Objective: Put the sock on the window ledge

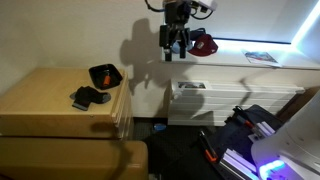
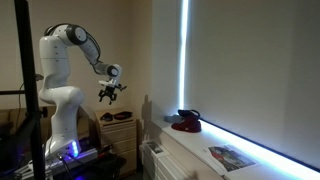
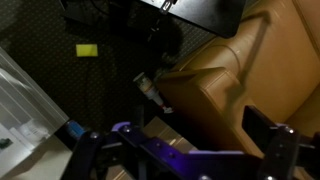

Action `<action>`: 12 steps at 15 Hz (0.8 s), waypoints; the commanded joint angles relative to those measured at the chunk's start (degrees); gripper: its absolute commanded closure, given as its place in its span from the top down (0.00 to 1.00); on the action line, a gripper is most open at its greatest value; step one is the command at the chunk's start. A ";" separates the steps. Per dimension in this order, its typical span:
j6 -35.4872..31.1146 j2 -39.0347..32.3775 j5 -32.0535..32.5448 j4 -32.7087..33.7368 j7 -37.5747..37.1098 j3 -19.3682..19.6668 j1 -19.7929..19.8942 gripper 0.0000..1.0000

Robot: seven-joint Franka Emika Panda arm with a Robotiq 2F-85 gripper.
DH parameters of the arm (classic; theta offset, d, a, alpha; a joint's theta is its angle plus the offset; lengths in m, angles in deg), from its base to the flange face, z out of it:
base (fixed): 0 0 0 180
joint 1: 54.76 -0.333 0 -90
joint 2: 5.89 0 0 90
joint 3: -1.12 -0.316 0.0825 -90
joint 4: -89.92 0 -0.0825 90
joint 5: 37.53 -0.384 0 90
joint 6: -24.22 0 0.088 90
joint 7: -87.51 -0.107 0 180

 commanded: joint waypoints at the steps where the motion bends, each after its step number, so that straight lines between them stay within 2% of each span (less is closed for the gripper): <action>1: -4.97 -8.01 4.51 6.49 -6.61 -7.07 -4.27 1.00; 4: -7.45 -14.61 12.43 14.98 -16.84 -11.70 -8.22 1.00; 6: -5.62 -15.78 14.88 18.95 -17.03 -11.96 -8.83 1.00; 7: -7.46 -13.09 12.69 14.24 -16.98 -12.23 -8.86 1.00; 10: -7.09 -15.06 13.93 17.90 -17.44 -12.12 -9.19 1.00; 11: -6.28 -16.32 14.59 17.26 -17.18 -12.09 -9.30 1.00; 12: -7.87 -20.70 14.63 19.90 -17.39 -12.50 -9.97 1.00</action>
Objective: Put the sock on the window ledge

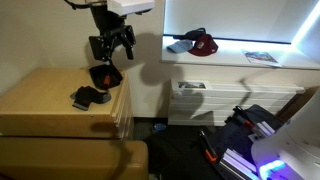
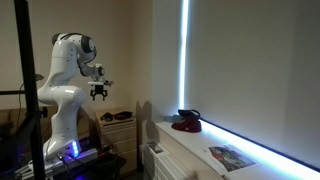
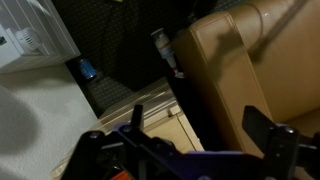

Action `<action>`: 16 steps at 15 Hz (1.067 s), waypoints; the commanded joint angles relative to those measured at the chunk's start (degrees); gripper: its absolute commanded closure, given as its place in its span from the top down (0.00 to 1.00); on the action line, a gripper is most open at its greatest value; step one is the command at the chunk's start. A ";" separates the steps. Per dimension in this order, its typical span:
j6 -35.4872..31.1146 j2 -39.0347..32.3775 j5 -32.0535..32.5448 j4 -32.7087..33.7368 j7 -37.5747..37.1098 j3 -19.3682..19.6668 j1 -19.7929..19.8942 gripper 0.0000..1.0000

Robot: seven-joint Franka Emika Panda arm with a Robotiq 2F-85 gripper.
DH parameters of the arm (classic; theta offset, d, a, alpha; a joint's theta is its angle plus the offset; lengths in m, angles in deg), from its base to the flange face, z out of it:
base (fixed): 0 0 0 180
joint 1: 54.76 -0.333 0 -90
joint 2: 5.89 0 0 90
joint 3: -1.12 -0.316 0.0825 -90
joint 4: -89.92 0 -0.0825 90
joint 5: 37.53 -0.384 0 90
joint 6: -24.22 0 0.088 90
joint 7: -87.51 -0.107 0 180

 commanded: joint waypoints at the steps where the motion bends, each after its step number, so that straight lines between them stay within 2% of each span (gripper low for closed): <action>1: -2.17 -7.45 0.33 3.18 -1.30 -1.05 -1.31 1.00; 4: -8.16 -16.16 1.55 10.44 -10.96 -0.86 -5.29 1.00; 6: -12.21 -21.72 6.91 17.14 -20.27 2.41 -9.78 1.00; 8: -12.27 -26.56 10.40 24.03 -27.80 6.09 -13.48 1.00; 10: -8.79 -29.74 9.16 29.95 -33.13 8.22 -15.45 1.00; 11: -12.02 -26.09 8.55 23.44 -29.40 7.00 -14.49 1.00; 13: -11.14 -28.83 8.56 27.65 -31.78 8.24 -15.49 1.00; 15: -10.70 -29.46 8.54 28.75 -32.12 8.42 -15.52 1.00; 16: -11.40 -30.72 8.74 29.40 -34.87 9.25 -16.27 1.00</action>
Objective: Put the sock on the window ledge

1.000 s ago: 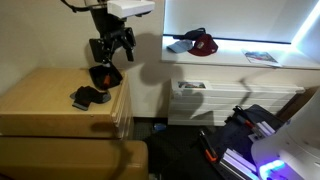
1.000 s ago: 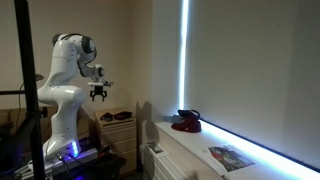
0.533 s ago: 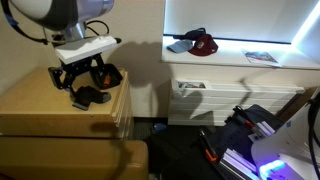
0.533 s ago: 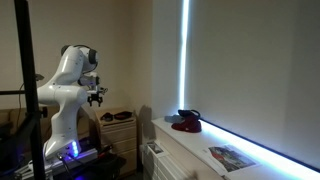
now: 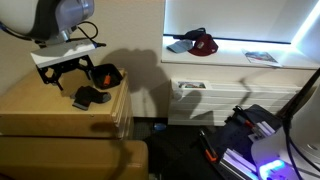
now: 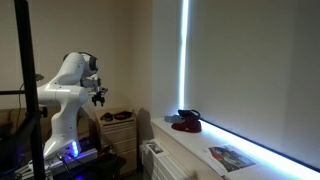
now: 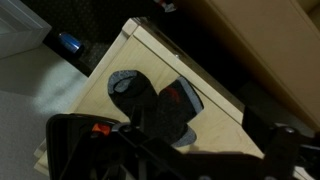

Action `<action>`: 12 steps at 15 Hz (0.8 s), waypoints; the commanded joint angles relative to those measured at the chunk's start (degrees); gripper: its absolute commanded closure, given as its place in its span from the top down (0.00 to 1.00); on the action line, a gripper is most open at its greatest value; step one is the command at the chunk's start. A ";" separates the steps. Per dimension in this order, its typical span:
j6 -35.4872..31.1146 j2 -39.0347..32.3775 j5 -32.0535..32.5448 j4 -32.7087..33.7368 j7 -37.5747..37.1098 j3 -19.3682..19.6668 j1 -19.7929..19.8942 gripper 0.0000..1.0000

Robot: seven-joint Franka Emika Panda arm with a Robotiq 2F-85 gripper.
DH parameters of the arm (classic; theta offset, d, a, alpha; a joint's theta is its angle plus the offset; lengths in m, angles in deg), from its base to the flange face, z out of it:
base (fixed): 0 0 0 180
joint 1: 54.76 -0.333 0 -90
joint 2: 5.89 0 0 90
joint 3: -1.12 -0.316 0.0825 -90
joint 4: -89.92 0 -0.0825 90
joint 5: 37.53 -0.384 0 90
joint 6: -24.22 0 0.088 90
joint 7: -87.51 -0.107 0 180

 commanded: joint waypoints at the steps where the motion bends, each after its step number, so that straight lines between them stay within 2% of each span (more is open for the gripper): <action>1: -1.93 -2.67 -1.67 1.81 -7.03 2.05 -1.70 1.00; 5: -6.21 -7.58 -2.83 5.89 -19.57 4.18 -3.54 1.00; 9: -11.85 -12.21 0.34 9.14 -33.66 10.63 -7.87 1.00; 12: -13.28 -15.62 2.76 11.36 -45.05 16.42 -11.53 1.00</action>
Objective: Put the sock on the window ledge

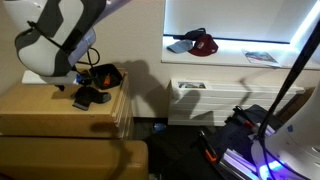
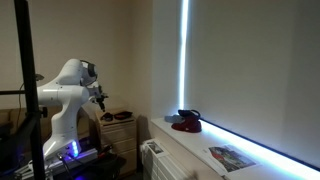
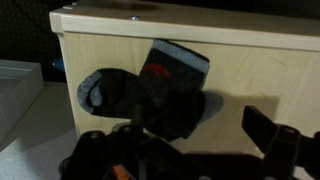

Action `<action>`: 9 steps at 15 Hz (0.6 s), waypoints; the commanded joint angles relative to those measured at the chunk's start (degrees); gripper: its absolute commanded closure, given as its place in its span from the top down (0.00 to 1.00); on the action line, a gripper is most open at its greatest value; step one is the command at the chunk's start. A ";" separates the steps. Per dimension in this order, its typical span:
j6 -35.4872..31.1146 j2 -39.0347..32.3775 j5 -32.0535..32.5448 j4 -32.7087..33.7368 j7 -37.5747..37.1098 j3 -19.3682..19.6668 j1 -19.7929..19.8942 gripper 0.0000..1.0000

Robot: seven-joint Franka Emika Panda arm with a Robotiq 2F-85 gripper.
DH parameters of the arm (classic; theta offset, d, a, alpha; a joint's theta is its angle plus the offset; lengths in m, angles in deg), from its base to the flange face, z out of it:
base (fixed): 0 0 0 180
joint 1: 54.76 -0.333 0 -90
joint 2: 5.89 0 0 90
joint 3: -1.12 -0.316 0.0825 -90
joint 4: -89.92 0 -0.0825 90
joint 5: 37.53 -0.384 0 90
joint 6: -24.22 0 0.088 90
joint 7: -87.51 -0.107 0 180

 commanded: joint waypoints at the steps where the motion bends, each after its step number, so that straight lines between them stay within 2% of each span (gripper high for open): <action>1: 0.20 -4.85 2.20 4.39 -12.71 6.30 -4.10 1.00; 2: -0.29 -2.44 1.51 1.84 -7.48 3.15 -2.00 1.00; 3: -0.58 -3.16 1.29 1.97 -9.76 4.83 -3.14 1.00; 5: -0.57 -4.30 1.32 2.91 -11.48 5.70 -3.79 1.00; 9: -1.59 -5.96 -1.82 2.72 -11.89 4.05 -1.73 1.00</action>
